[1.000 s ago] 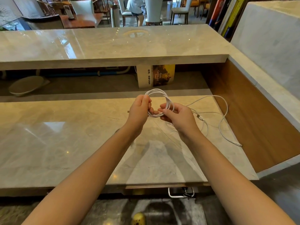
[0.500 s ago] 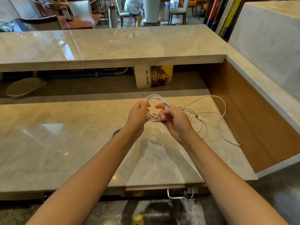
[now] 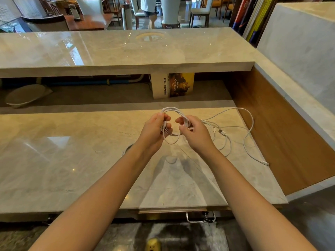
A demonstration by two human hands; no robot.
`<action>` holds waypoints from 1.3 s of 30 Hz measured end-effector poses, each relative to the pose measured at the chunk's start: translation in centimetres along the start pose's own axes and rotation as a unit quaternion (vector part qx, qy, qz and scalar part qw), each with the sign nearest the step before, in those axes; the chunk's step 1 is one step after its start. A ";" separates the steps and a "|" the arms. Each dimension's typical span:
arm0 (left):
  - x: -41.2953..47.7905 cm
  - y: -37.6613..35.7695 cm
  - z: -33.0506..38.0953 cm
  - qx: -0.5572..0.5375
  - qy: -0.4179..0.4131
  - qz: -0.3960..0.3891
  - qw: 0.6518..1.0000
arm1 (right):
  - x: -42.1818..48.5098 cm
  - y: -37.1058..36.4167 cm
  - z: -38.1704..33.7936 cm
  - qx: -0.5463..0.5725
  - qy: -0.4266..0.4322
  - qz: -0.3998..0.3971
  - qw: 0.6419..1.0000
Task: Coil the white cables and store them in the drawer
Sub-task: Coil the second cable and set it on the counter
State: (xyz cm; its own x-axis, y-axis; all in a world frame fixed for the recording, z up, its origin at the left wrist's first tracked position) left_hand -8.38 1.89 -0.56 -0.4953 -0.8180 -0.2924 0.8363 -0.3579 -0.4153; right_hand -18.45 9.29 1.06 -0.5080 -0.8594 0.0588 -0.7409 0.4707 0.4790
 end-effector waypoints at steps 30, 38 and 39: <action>-1.9 2.1 0.5 0.070 0.105 -0.004 0.992 | -0.8 -0.4 -0.9 0.053 0.034 -0.061 0.996; -2.5 0.2 -0.7 0.004 0.141 -0.119 0.983 | 0.0 -0.6 -1.2 -0.113 0.028 0.033 0.993; -2.4 0.3 -0.6 0.044 0.120 -0.124 0.984 | 0.1 -0.7 -1.0 -0.136 0.019 0.032 0.990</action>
State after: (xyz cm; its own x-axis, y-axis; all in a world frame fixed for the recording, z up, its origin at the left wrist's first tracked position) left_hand -7.10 4.07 -0.49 -0.7193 -0.5744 -0.3907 0.6945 -0.5791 -0.4270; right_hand -17.59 8.68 1.62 -0.5303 -0.8382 0.1270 -0.5592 0.4584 0.6908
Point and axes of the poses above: each hand's wrist, its own x-axis towards the middle knuckle, its own y-axis out of the back of the hand, z = x × y, the point moved 7 cm from there along x, towards the middle knuckle, and after that the axes turned 4 degrees about -x, right-handed, at the moved point
